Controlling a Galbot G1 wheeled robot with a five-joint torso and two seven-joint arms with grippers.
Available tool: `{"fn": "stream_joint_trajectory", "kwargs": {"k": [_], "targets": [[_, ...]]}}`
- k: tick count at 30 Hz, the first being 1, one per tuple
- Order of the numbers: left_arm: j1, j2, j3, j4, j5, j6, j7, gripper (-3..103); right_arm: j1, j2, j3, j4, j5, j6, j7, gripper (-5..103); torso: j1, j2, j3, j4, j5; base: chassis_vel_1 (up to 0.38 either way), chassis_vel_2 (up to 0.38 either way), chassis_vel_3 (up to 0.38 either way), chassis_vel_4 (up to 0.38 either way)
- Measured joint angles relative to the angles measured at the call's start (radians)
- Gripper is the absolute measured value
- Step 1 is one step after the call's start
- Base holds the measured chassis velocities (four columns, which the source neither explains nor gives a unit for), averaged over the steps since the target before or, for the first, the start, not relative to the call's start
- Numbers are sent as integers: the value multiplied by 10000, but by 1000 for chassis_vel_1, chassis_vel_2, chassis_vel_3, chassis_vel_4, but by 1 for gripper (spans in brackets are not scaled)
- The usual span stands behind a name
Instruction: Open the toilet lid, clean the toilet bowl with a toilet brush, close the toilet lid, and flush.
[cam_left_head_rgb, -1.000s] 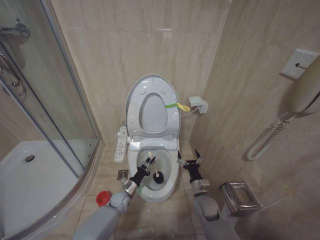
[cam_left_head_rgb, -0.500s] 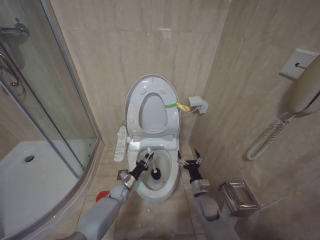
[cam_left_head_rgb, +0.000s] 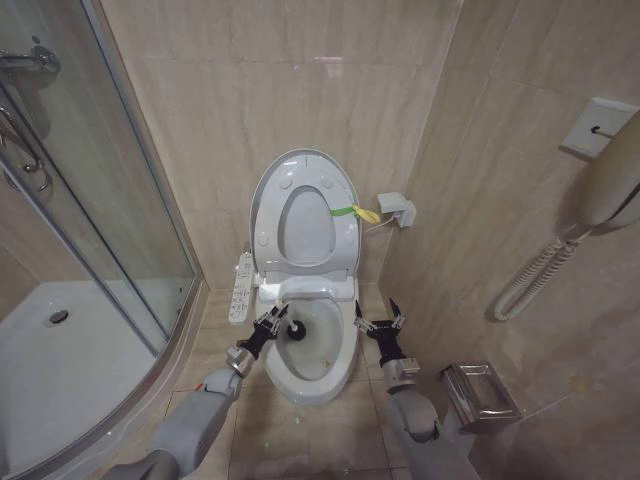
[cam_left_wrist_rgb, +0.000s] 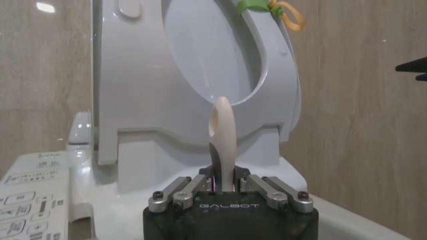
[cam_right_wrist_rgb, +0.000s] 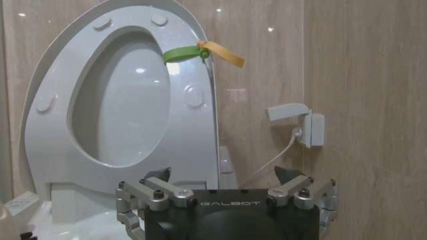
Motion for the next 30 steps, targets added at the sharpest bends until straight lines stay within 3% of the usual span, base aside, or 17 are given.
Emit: {"fn": "stream_joint_trajectory", "kwargs": {"k": [8,11,12,15,16,19,23,30], "targets": [[-98,-226,-108,-127,-232,-95,249,19,0,0,0,0,0,0,0,100,1,0,0,0,2,0,0,0,0],[290,-30,176,-1580,-260,427,-137,19,0,0,1,0,1,0,1,100,0,1,0,-3,1,0,0,0,0],[290,-30,176,-1580,-260,427,-137,19,0,0,1,0,1,0,1,100,0,1,0,-3,1,0,0,0,0],[909,376,703,-3300,-242,1361,-872,19,0,0,0,0,0,0,0,100,-1,1,-1,0,1,0,0,0,0],[909,376,703,-3300,-242,1361,-872,19,0,0,0,0,0,0,0,100,-1,1,-1,0,1,0,0,0,0],[1420,659,1075,-4402,59,1917,-1608,19,0,0,0,0,0,0,0,100,-2,2,-2,0,2,0,0,0,0],[1766,761,1030,-4718,512,1952,-1969,19,0,0,0,0,0,0,0,100,-1,2,-1,0,2,0,0,0,0],[2289,966,1080,-5452,612,1962,-2203,19,0,0,0,0,0,0,0,100,-1,1,-1,1,2,0,0,0,0]]}}
